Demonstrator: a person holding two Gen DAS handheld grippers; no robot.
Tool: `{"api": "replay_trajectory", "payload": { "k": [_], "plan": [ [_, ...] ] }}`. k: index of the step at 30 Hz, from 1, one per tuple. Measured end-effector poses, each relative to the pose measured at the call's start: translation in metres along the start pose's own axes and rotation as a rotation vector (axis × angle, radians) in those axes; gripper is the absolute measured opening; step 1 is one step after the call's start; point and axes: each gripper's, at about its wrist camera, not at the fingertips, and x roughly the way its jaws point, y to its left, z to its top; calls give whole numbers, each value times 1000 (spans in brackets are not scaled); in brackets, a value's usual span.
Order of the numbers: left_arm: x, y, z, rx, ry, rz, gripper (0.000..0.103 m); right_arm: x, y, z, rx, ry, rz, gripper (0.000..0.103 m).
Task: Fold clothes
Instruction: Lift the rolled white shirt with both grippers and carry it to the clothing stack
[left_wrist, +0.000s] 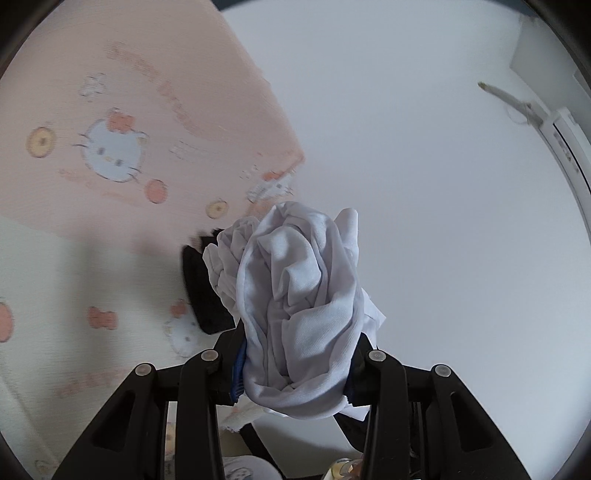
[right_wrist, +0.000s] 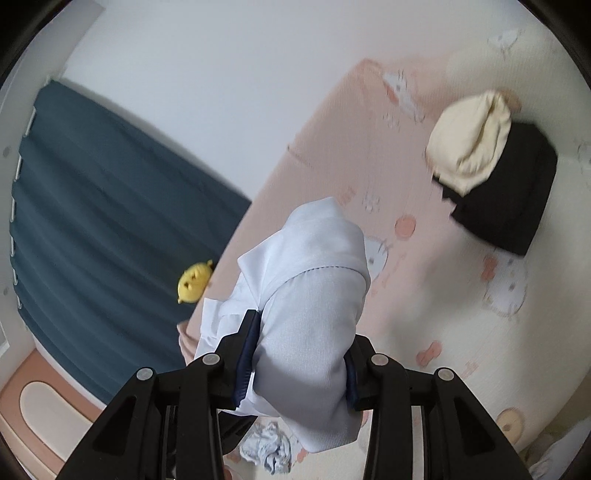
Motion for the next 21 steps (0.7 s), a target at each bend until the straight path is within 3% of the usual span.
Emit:
{"api": "replay_trajectory", "payload": {
  "k": [11, 21],
  "plan": [
    [92, -35, -5, 38, 113, -42, 35, -41, -42, 53, 37, -71, -58, 40],
    [196, -23, 19, -2, 217, -99, 35, -44, -87, 101, 92, -113, -174, 40]
  ]
}}
